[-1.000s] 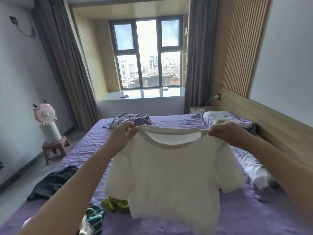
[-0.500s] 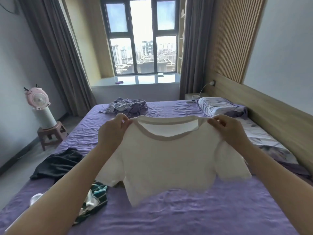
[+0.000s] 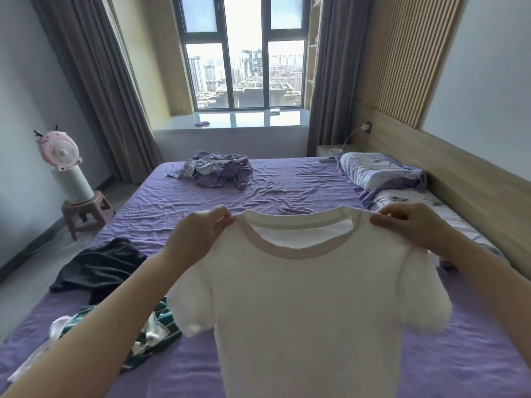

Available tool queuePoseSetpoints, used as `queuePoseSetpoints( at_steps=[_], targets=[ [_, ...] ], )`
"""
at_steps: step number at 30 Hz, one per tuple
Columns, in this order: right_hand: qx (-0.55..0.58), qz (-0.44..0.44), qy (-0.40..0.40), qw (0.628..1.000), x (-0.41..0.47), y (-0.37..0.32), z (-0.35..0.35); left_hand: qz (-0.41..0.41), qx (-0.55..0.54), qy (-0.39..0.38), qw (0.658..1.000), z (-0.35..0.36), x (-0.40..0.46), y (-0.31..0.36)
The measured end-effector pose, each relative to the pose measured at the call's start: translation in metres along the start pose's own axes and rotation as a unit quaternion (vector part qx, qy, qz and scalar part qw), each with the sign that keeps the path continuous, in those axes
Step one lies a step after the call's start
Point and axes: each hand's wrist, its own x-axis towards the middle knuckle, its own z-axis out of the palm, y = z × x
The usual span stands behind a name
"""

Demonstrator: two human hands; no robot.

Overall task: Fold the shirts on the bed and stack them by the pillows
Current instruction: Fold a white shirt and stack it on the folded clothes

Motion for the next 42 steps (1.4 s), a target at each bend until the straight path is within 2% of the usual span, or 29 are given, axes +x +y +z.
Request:
queuePoseSetpoints(
  at_steps=[4, 10, 15, 18, 22, 27, 34, 37, 42],
  targets=[
    [-0.02, 0.037, -0.054, 0.998, 0.027, 0.035, 0.025, -0.041, 0.001, -0.042, 0.998, 0.053, 0.014, -0.013],
    [-0.066, 0.081, -0.133, 0.986, 0.055, 0.131, 0.109, -0.17, 0.017, -0.101, 0.98, 0.177, -0.002, -0.036],
    [-0.031, 0.169, -0.156, 0.973, 0.07, 0.202, 0.161, -0.24, 0.021, -0.167, 0.956, 0.253, -0.007, -0.053],
    [-0.031, 0.183, -0.165, 0.969, 0.087, 0.235, 0.185, -0.268, 0.03, -0.187, 0.944, 0.284, -0.004, -0.061],
    [-0.096, 0.197, -0.175, 0.96, 0.11, 0.272, 0.218, -0.288, 0.069, -0.188, 0.936, 0.317, 0.003, -0.077],
    [-0.206, 0.162, -0.2, 0.944, 0.141, 0.302, 0.252, -0.282, 0.118, -0.21, 0.929, 0.352, 0.011, -0.098],
    [-0.338, 0.081, -0.231, 0.909, 0.203, 0.328, 0.283, -0.208, 0.158, -0.236, 0.936, 0.4, 0.045, -0.161],
    [-0.363, 0.095, -0.219, 0.901, 0.219, 0.348, 0.311, -0.185, 0.179, -0.242, 0.936, 0.442, 0.062, -0.192],
    [-0.381, 0.138, -0.203, 0.891, 0.224, 0.386, 0.36, -0.193, 0.205, -0.303, 0.911, 0.518, 0.062, -0.224]
  ],
)
